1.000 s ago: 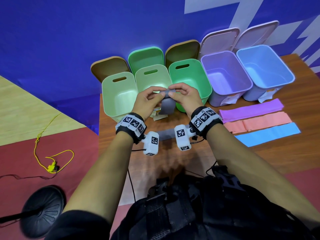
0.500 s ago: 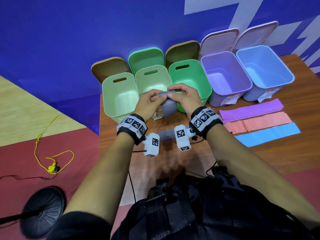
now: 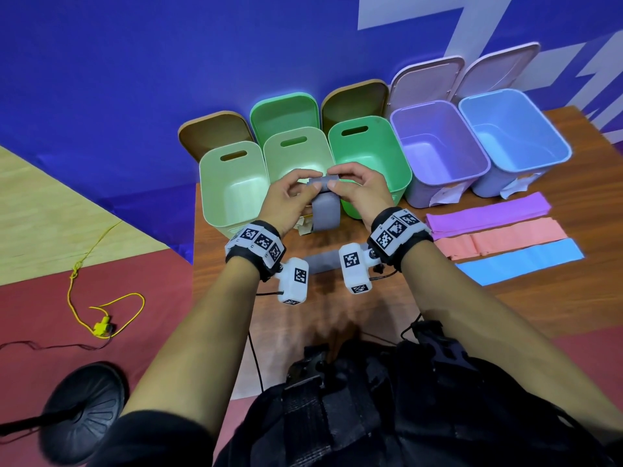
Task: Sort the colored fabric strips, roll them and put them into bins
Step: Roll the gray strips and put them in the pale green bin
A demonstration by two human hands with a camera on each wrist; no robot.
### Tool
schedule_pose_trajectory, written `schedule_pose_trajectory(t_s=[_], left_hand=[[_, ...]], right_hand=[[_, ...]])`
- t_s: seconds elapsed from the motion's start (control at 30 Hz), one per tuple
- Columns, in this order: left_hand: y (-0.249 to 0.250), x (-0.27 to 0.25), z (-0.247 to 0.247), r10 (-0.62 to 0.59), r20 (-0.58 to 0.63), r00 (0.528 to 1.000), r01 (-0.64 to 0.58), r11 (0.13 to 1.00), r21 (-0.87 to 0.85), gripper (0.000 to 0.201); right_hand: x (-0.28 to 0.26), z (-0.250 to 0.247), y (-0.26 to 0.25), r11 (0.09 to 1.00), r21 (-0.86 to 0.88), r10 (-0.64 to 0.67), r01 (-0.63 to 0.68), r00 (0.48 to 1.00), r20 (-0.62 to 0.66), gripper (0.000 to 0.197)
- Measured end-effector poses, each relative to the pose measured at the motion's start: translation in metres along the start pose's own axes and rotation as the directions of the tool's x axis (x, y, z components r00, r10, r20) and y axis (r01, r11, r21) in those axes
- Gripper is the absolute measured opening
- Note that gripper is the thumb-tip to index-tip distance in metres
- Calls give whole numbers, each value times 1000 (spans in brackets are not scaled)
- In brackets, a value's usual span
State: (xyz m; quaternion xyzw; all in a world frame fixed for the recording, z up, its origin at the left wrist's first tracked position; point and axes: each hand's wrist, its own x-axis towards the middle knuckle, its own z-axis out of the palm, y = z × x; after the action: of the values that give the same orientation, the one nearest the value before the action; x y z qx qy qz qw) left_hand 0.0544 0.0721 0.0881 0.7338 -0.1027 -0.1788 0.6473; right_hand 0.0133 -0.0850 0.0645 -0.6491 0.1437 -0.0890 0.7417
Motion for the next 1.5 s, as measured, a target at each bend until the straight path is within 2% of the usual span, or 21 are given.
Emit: schedule_pose_trajectory(t_s=[0.17, 0.37, 0.5, 0.57, 0.67, 0.8, 0.87, 0.97, 1.13, 1.27, 1.5], left_hand=[[0, 0, -1, 33, -10, 999, -32, 998, 52, 22], [-1, 2, 1, -57, -21, 998, 57, 998, -6, 17], [-1, 3, -4, 3, -39, 999, -1, 999, 39, 18], [-1, 4, -5, 42, -46, 998, -40, 997, 60, 15], [-1, 5, -4, 65, -39, 997, -62, 995, 73, 17], [0, 6, -1, -35, -35, 999, 35, 999, -14, 25], [-2, 7, 0, -61, -36, 998, 60, 998, -26, 21], [-4, 8, -3, -30, -44, 999, 31, 1000, 7, 9], [-7, 13, -5, 28, -46, 999, -26, 998, 63, 19], [-9, 17, -3, -40, -41, 998, 40, 999, -12, 29], [-8, 23, -2, -102, -48, 994, 102, 995, 5, 11]], right_hand=[[3, 1, 0, 999, -24, 46, -46, 999, -14, 10], [2, -1, -3, 997, -78, -3, 1, 1000, -20, 14], [1, 0, -5, 999, -11, 33, -33, 999, -5, 20], [0, 1, -8, 997, 17, 82, -82, 997, -10, 14], [1, 1, -8, 996, 12, 85, -85, 996, -4, 10], [6, 2, -6, 999, -29, 34, -34, 999, -22, 14], [6, 1, -6, 999, -36, 29, -30, 1000, -3, 19], [5, 2, -7, 999, 0, 48, -48, 999, 19, 24], [4, 4, -6, 992, 34, 123, -122, 992, -10, 11], [8, 2, -5, 997, -43, 56, -57, 998, -30, 18], [6, 2, -2, 998, -61, -2, 2, 1000, -3, 29]])
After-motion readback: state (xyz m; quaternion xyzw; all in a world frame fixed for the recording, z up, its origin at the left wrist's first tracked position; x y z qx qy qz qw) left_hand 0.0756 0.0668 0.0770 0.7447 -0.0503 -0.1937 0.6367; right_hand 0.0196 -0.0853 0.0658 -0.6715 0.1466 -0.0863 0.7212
